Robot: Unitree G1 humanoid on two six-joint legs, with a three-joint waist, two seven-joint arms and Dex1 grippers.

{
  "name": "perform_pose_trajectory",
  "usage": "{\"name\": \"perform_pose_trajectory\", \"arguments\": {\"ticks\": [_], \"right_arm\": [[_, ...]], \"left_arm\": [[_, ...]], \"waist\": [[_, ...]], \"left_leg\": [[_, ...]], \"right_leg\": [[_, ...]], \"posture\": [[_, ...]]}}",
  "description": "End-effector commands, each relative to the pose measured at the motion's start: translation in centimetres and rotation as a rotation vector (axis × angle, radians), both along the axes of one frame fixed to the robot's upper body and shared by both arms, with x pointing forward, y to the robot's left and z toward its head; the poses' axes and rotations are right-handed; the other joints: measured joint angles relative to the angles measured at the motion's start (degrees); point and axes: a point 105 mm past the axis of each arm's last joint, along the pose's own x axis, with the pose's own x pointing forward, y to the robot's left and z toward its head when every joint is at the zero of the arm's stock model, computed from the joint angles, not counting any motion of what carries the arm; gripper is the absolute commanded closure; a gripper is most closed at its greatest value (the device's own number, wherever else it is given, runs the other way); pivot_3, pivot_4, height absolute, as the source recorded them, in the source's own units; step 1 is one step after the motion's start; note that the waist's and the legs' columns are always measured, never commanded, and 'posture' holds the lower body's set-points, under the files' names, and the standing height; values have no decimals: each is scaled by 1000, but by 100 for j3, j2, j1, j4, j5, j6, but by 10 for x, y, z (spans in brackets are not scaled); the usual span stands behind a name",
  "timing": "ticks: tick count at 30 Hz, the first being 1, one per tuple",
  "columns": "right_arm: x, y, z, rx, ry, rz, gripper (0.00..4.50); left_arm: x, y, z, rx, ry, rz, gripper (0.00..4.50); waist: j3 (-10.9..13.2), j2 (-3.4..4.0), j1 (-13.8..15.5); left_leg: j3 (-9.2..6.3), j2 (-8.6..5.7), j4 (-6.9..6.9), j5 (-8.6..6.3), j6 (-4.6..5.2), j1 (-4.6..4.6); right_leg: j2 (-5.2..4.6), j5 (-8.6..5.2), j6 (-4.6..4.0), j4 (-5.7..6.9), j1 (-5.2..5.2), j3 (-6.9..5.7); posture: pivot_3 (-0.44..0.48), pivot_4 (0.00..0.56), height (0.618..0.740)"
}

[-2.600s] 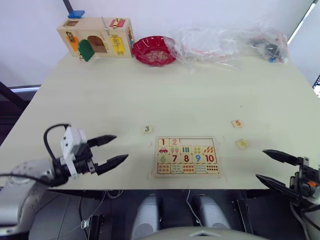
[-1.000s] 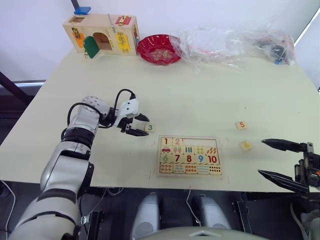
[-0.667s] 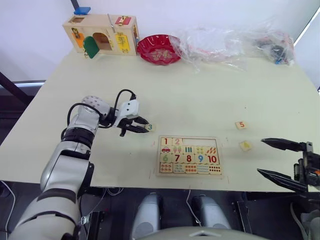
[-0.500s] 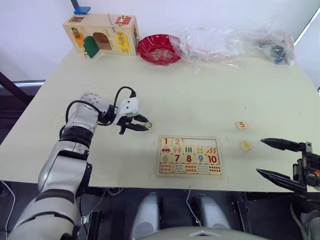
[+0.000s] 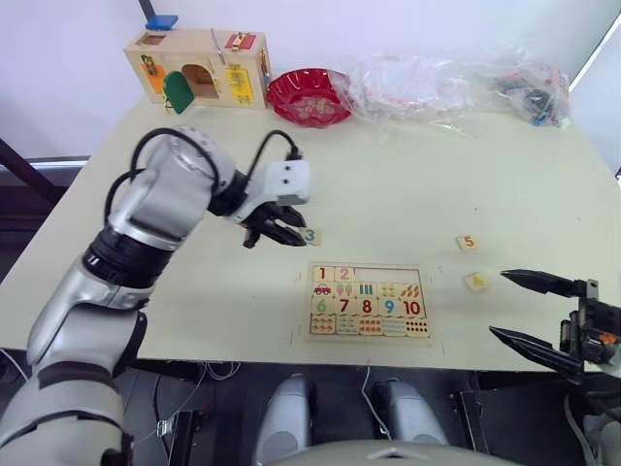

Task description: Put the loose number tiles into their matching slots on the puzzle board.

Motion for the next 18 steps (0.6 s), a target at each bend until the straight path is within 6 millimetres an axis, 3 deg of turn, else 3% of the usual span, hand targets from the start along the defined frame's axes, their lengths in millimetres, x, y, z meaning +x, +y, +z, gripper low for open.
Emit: {"name": "perform_pose_trajectory", "arguments": {"ticks": [1, 6, 18], "right_arm": [[-2, 2, 6, -19, -31, 23, 0], [-3, 1, 7, -28, -36, 23, 0], [-6, 0, 6, -25, -43, 16, 0]], "left_arm": [[-8, -17, 3, 54, 22, 22, 3309], [-16, -44, 2, 73, 5, -35, 3309], [-15, -72, -28, 135, 1, 52, 3309]], "waist": [[0, 0, 0], [1, 1, -5], [2, 3, 3]], "left_leg": [[-1, 1, 0, 0, 0, 0], [-8, 2, 1, 0, 0, -2], [-45, -3, 17, 0, 1, -13]], "right_leg": [[3, 0, 0, 0, 0, 1], [15, -1, 1, 1, -1, 13], [17, -2, 3, 2, 0, 18]], "posture": [[0, 150, 740], [0, 150, 740], [0, 150, 740]]}}
